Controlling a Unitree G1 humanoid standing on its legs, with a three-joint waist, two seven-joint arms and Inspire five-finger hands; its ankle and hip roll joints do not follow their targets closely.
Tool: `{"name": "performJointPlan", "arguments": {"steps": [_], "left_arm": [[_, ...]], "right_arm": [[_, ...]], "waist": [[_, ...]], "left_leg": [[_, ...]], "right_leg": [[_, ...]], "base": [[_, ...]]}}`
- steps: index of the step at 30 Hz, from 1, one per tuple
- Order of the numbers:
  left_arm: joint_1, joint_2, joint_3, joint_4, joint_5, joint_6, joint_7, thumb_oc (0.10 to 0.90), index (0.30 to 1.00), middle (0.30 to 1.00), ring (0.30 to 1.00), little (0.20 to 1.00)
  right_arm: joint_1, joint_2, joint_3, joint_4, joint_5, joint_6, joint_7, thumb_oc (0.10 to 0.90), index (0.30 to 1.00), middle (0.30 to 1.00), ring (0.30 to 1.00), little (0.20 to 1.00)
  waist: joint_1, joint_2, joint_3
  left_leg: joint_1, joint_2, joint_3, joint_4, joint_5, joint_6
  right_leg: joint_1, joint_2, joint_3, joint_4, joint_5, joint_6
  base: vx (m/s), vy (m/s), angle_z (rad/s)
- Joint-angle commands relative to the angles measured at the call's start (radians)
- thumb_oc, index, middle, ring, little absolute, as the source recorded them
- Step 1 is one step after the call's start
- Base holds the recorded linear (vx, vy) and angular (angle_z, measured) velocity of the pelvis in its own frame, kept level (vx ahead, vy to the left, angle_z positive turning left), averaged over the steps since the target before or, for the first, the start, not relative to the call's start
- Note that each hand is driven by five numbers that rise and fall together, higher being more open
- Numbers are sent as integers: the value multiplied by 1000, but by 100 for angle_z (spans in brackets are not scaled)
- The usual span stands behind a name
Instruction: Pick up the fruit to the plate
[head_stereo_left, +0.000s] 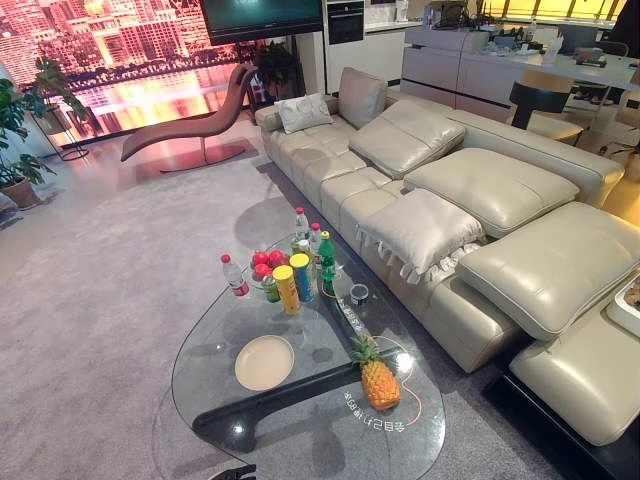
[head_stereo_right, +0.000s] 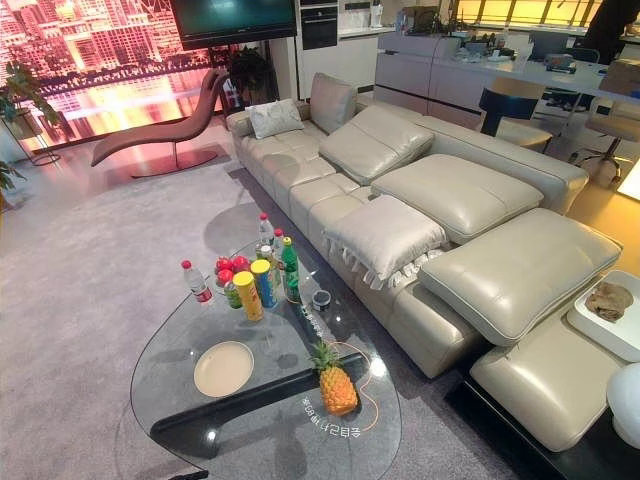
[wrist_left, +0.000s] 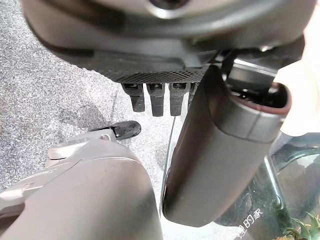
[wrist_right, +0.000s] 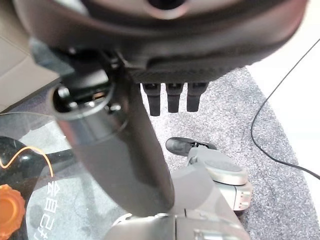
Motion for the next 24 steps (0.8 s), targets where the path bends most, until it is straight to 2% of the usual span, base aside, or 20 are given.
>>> {"name": "performJointPlan", "arguments": {"steps": [1, 24], "left_arm": [[-98, 24, 3, 53, 29, -16, -18, 800, 900, 900, 900, 900], [-94, 21, 0, 50, 13, -27, -9, 800, 900, 900, 900, 900]], "right_arm": [[-102, 8, -21, 57, 21, -23, 6, 800, 900, 900, 900, 900], [-110, -1, -18, 60, 8, -15, 0, 800, 900, 900, 900, 900]], "waist": [[21, -14, 57], [23, -14, 67]], "left_leg": [[76, 8, 49, 7, -100, -11], [71, 6, 41, 7, -99, -9]], "right_leg": [[-12, -36, -25, 5, 17, 21], [-15, -32, -25, 5, 14, 15]], "base": [[0, 0, 0], [0, 0, 0]]}}
